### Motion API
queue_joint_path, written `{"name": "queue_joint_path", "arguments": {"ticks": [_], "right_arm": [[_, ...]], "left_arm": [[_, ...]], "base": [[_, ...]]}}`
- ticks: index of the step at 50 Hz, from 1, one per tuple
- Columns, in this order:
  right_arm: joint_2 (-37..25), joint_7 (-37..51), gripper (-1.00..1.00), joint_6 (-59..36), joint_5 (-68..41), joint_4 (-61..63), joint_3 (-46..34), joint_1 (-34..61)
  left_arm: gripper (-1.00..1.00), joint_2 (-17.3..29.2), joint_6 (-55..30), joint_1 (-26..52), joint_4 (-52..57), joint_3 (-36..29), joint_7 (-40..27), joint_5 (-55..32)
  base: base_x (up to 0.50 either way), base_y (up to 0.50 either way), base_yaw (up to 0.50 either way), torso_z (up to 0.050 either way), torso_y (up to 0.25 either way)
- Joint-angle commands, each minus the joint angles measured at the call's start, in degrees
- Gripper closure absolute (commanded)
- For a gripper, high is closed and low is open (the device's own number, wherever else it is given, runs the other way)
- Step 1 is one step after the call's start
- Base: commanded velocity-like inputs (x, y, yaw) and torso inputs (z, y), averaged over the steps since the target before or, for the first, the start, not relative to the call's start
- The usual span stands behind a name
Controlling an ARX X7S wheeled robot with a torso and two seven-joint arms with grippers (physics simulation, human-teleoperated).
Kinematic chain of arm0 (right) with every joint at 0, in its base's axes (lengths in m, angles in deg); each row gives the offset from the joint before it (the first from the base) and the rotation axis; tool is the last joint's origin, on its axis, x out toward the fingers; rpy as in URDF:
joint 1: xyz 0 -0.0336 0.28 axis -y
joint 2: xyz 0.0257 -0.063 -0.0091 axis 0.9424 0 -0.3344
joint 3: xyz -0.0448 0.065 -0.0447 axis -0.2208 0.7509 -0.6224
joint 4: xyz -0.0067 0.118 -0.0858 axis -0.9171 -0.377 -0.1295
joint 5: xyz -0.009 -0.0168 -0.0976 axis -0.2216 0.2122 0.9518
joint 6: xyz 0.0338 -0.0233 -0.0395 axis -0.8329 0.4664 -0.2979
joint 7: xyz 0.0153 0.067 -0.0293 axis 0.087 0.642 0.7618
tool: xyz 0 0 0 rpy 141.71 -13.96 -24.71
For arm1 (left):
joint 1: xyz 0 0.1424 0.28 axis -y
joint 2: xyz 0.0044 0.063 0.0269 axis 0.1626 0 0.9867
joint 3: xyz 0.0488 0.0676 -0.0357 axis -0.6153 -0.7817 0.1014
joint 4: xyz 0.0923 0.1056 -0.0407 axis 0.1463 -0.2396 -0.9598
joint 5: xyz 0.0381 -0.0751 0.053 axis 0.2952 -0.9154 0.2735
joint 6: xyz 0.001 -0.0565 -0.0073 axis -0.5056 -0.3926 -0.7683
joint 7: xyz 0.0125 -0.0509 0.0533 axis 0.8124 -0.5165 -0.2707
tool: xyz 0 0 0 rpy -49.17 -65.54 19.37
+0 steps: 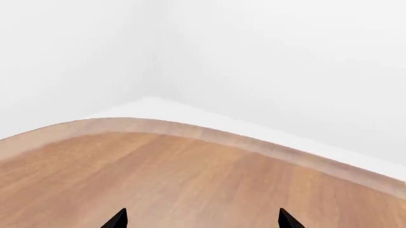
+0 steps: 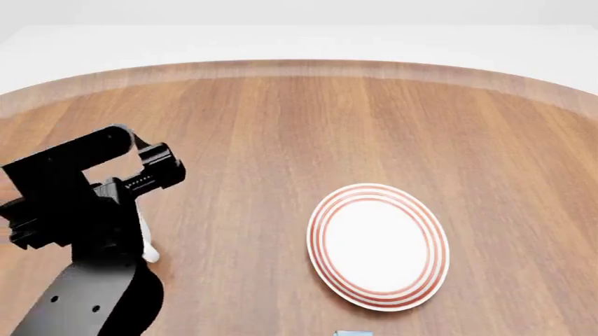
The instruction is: Pick up the white mug and put it on the plate, and put the chocolate pudding to the right of the plate.
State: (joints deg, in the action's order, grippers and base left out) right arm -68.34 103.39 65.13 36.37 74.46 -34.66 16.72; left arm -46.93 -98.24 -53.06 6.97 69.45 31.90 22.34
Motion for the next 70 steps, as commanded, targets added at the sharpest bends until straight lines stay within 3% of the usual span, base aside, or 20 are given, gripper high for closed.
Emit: {"name": "queue_joint_path", "arguments": {"ticks": [1,11,24,43,70], "right_arm": [[-0.09,0.15,-1.0,0.27,-0.33,-0.01,-0.37,-0.19],[-0.28,0.27,-1.0,0.46,-0.6,-0.1,-0.45,-0.39],[-0.41,0.28,-1.0,0.58,-0.66,-0.35,-1.32,-0.49],[-0.69,0.39,-1.0,1.01,-0.88,-0.79,-1.71,-0.72],[-0.93,0.74,-1.0,1.54,-0.84,-1.37,-2.34,-0.98]], "left_arm": [[-1.0,-4.14,-5.18,6.31,-6.04,1.45,-9.91,-1.67],[-1.0,-3.96,-5.93,9.77,-13.08,-0.05,-22.16,-7.58],[-1.0,-3.45,0.12,10.29,-20.5,-1.1,-29.11,-9.45],[-1.0,-2.64,5.7,12.12,-30.46,-2.76,-33.05,-12.27],[-1.0,-0.68,12.01,8.58,-40.14,-7.3,-33.63,-9.8]], "base": [[0.0,0.0,0.0,0.0,0.0],[0.0,0.0,0.0,0.0,0.0],[0.0,0.0,0.0,0.0,0.0],[0.0,0.0,0.0,0.0,0.0],[0.0,0.0,0.0,0.0,0.0]]}}
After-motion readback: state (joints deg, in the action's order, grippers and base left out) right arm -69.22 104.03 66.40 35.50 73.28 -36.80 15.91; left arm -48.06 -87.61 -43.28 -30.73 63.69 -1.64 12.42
